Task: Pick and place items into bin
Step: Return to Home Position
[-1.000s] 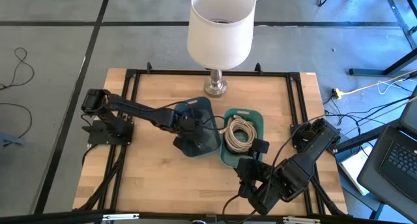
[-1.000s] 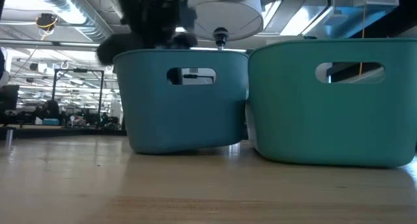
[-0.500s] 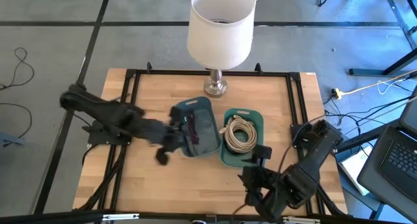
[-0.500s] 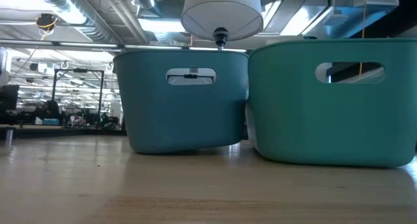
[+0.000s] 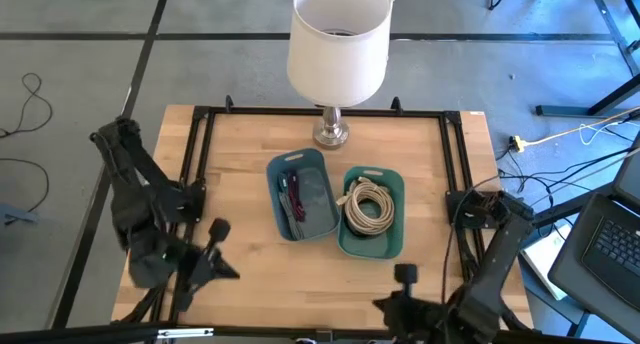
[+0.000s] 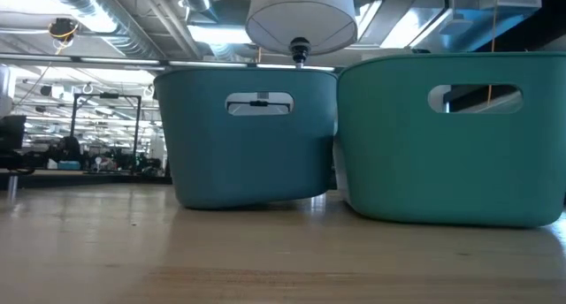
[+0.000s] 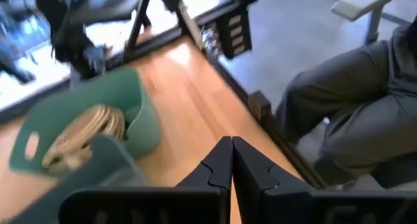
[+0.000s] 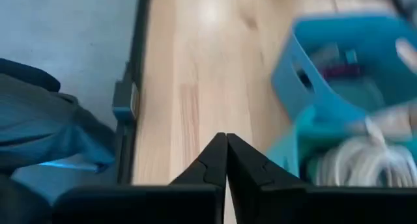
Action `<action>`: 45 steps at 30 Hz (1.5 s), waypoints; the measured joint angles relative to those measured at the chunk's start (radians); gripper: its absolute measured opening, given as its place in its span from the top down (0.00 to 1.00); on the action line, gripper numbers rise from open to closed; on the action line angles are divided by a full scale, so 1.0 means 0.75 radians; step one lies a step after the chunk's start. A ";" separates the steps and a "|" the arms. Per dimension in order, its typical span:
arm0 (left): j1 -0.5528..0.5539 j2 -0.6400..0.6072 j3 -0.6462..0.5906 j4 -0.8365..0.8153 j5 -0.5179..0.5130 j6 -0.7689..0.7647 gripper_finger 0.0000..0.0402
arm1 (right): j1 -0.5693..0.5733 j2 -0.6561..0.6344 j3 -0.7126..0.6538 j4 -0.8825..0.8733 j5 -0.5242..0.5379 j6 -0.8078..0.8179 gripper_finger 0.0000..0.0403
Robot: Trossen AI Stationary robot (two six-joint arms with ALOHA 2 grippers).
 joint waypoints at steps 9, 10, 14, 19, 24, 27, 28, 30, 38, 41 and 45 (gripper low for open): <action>0.066 -0.113 -0.289 0.580 0.006 0.516 1.00 | -0.260 -0.012 -0.202 0.523 -0.084 -0.811 0.99; 0.107 -0.149 -0.304 0.581 0.047 0.541 1.00 | -0.306 -0.018 -0.198 0.519 -0.130 -0.855 0.99; 0.268 -0.350 -0.392 0.579 0.161 0.571 1.00 | -0.479 -0.097 -0.217 0.435 -0.275 -0.944 0.99; 0.407 -0.710 -0.616 0.581 0.214 0.528 1.00 | -0.609 -0.332 -0.378 0.387 -0.323 -0.918 1.00; 0.427 -1.128 -0.863 0.654 0.245 0.512 1.00 | -0.560 -0.716 -0.728 0.414 -0.243 -0.720 1.00; 0.429 -1.337 -0.979 0.655 0.195 0.512 1.00 | -0.460 -0.959 -0.960 0.520 -0.134 -0.594 1.00; 0.429 -1.394 -1.018 0.649 0.174 0.513 1.00 | -0.421 -1.039 -1.038 0.578 -0.106 -0.573 1.00; 0.428 -1.498 -1.088 0.643 0.145 0.515 1.00 | -0.342 -1.181 -1.184 0.716 -0.049 -0.557 1.00; 0.458 -1.578 -1.220 0.659 0.096 0.428 1.00 | -0.196 -1.515 -1.662 1.137 0.067 -0.628 1.00; 0.496 -1.580 -1.252 0.636 0.117 0.361 1.00 | -0.197 -1.564 -1.774 1.231 0.074 -0.668 1.00; 0.568 -1.575 -1.291 0.672 0.141 0.337 1.00 | -0.227 -1.608 -1.909 1.470 0.095 -0.866 1.00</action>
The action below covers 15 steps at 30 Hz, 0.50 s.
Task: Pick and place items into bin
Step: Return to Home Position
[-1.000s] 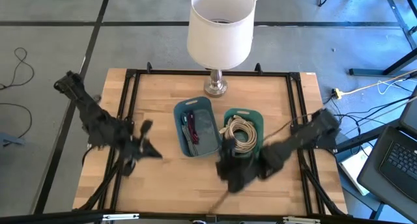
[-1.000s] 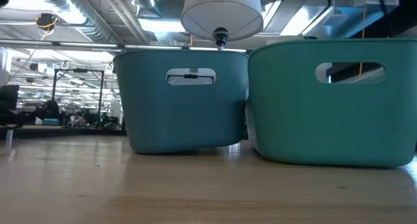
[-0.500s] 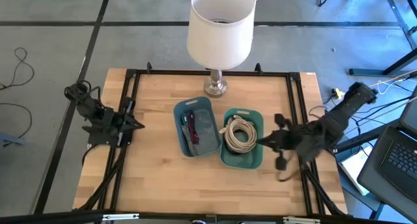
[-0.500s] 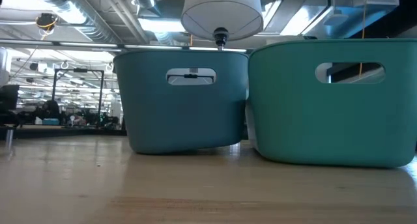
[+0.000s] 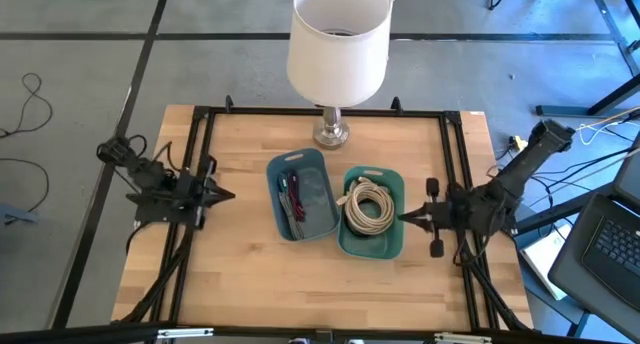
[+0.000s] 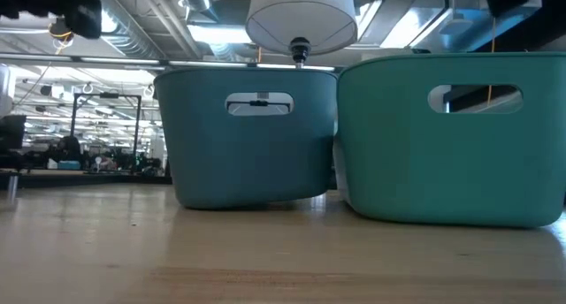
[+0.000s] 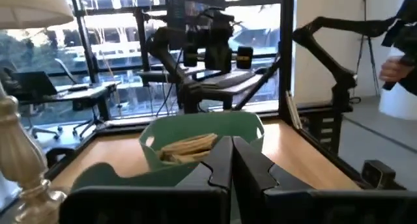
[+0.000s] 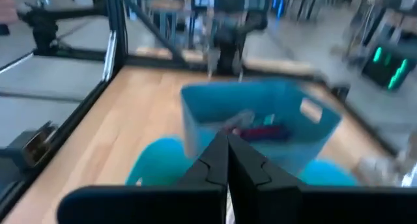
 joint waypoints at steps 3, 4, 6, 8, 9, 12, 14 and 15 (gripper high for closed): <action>0.083 -0.005 -0.034 0.082 0.019 0.018 1.00 | -0.079 -0.041 -0.089 0.277 -0.068 -0.292 1.00; 0.115 -0.005 -0.044 0.098 0.024 0.019 1.00 | -0.119 -0.064 -0.112 0.353 -0.112 -0.381 1.00; 0.193 -0.004 -0.054 0.080 0.077 -0.004 1.00 | -0.225 -0.122 -0.134 0.440 -0.215 -0.501 1.00; 0.274 -0.005 -0.054 0.084 0.140 -0.031 1.00 | -0.344 -0.185 -0.138 0.429 -0.356 -0.534 1.00; 0.314 -0.005 -0.053 0.084 0.161 -0.037 1.00 | -0.407 -0.216 -0.138 0.415 -0.435 -0.534 1.00; 0.445 -0.005 -0.053 0.066 0.241 -0.046 1.00 | -0.588 -0.279 -0.138 0.384 -0.673 -0.511 1.00; 0.534 -0.004 -0.053 0.054 0.318 -0.062 1.00 | -0.699 -0.285 -0.138 0.382 -0.823 -0.481 1.00; 0.578 -0.002 -0.053 0.046 0.351 -0.074 1.00 | -0.749 -0.282 -0.139 0.379 -0.892 -0.460 1.00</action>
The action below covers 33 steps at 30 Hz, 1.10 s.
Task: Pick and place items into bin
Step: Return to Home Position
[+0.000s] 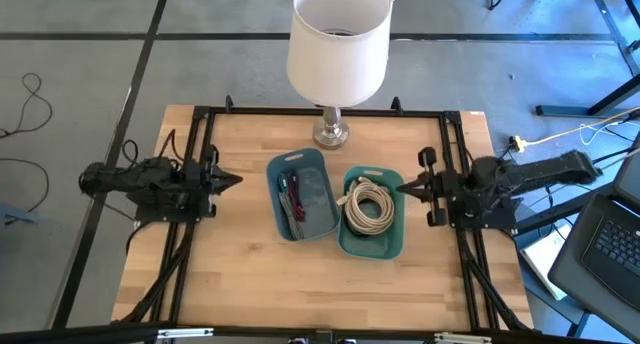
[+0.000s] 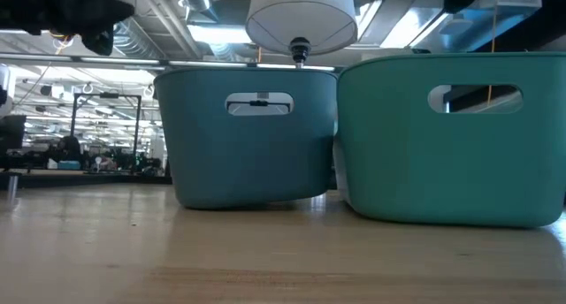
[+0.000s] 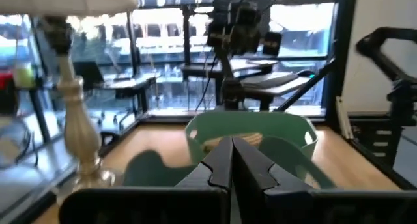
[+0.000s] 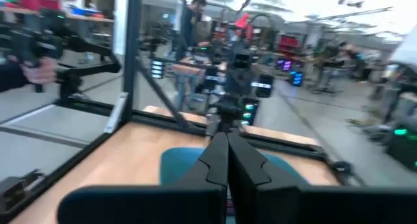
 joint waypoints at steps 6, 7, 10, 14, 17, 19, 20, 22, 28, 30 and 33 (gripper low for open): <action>0.211 0.031 0.001 -0.206 0.161 -0.162 1.00 | -0.205 0.055 -0.042 -0.057 -0.389 0.161 1.00; 0.233 0.036 0.001 -0.232 0.178 -0.173 1.00 | -0.217 0.054 -0.061 -0.053 -0.409 0.183 1.00; 0.278 0.041 -0.030 -0.210 0.208 -0.175 1.00 | -0.231 0.031 -0.138 -0.060 -0.410 0.240 1.00; 0.315 0.042 -0.134 -0.136 0.209 -0.170 1.00 | -0.230 -0.028 -0.261 0.067 -0.404 0.298 1.00; 0.339 0.059 -0.180 -0.084 0.231 -0.211 1.00 | -0.230 -0.080 -0.349 0.159 -0.374 0.321 1.00; 0.349 0.084 -0.188 0.013 0.280 -0.197 1.00 | -0.230 -0.113 -0.394 0.192 -0.324 0.328 1.00; 0.353 0.085 -0.188 0.042 0.289 -0.186 1.00 | -0.230 -0.125 -0.409 0.191 -0.301 0.329 1.00; 0.360 0.084 -0.187 0.085 0.280 -0.160 1.00 | -0.230 -0.137 -0.429 0.194 -0.283 0.322 1.00; 0.386 0.084 -0.188 0.039 0.272 -0.156 1.00 | -0.230 -0.155 -0.485 0.201 -0.187 0.253 1.00; 0.392 0.083 -0.188 0.034 0.272 -0.162 1.00 | -0.230 -0.155 -0.502 0.207 -0.157 0.244 1.00; 0.392 0.083 -0.188 0.028 0.270 -0.151 1.00 | -0.230 -0.157 -0.526 0.218 -0.153 0.219 1.00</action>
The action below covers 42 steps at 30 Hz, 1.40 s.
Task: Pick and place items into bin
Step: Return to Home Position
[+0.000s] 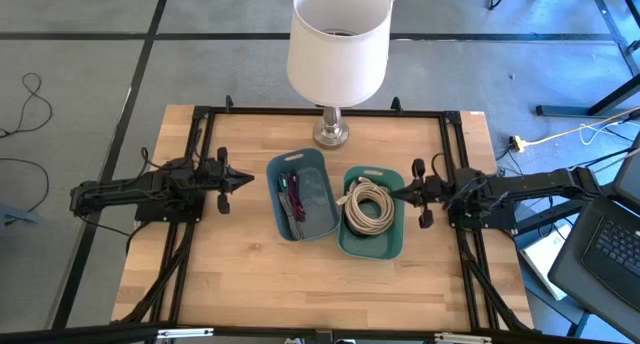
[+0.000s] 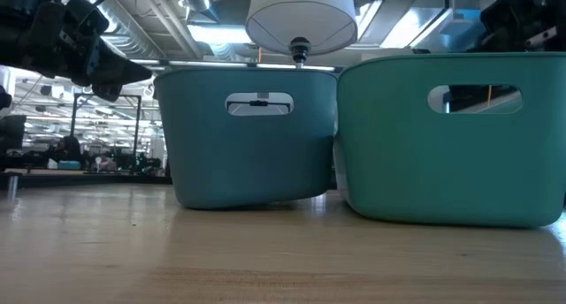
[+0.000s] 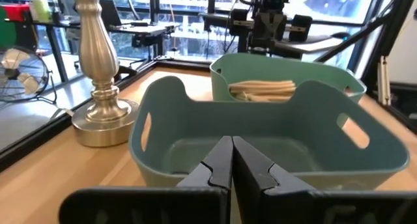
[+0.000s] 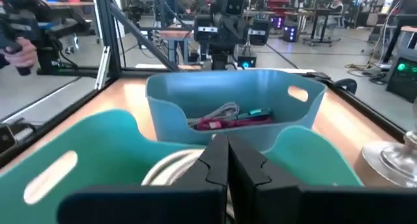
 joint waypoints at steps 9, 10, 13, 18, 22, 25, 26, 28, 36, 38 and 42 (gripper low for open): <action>-0.001 0.002 0.001 -0.094 -0.041 -0.023 1.00 | 0.000 0.000 -0.080 -0.012 0.069 0.003 0.99; -0.001 0.001 0.001 -0.094 -0.042 -0.035 0.99 | 0.000 0.000 -0.080 -0.020 0.070 0.007 0.99; -0.001 0.002 0.001 -0.094 -0.043 -0.049 0.99 | 0.000 0.000 -0.080 -0.048 0.071 0.018 0.99; -0.018 0.002 0.002 -0.093 0.135 -0.106 0.98 | 0.000 -0.001 -0.080 -0.124 0.139 0.048 0.98; -0.068 0.001 0.003 -0.078 0.333 -0.129 0.96 | 0.000 -0.001 -0.079 -0.129 0.141 0.061 0.95; -0.082 0.001 0.003 -0.083 0.309 0.039 0.96 | 0.000 -0.001 -0.079 -0.130 0.141 0.061 0.94; -0.082 0.001 0.003 -0.083 0.308 0.068 0.97 | 0.000 -0.001 -0.079 -0.130 0.141 0.061 0.94; -0.082 0.001 0.003 -0.084 0.310 0.076 0.97 | 0.000 -0.001 -0.079 -0.130 0.141 0.061 0.94; -0.082 0.001 0.003 -0.085 0.312 0.007 0.98 | 0.000 -0.001 -0.079 -0.130 0.140 0.062 0.94; -0.082 0.001 0.003 -0.085 0.312 0.008 0.98 | 0.000 -0.001 -0.079 -0.130 0.140 0.061 0.94; -0.082 0.001 0.003 -0.086 0.312 0.007 0.97 | 0.000 -0.001 -0.079 -0.132 0.140 0.062 0.94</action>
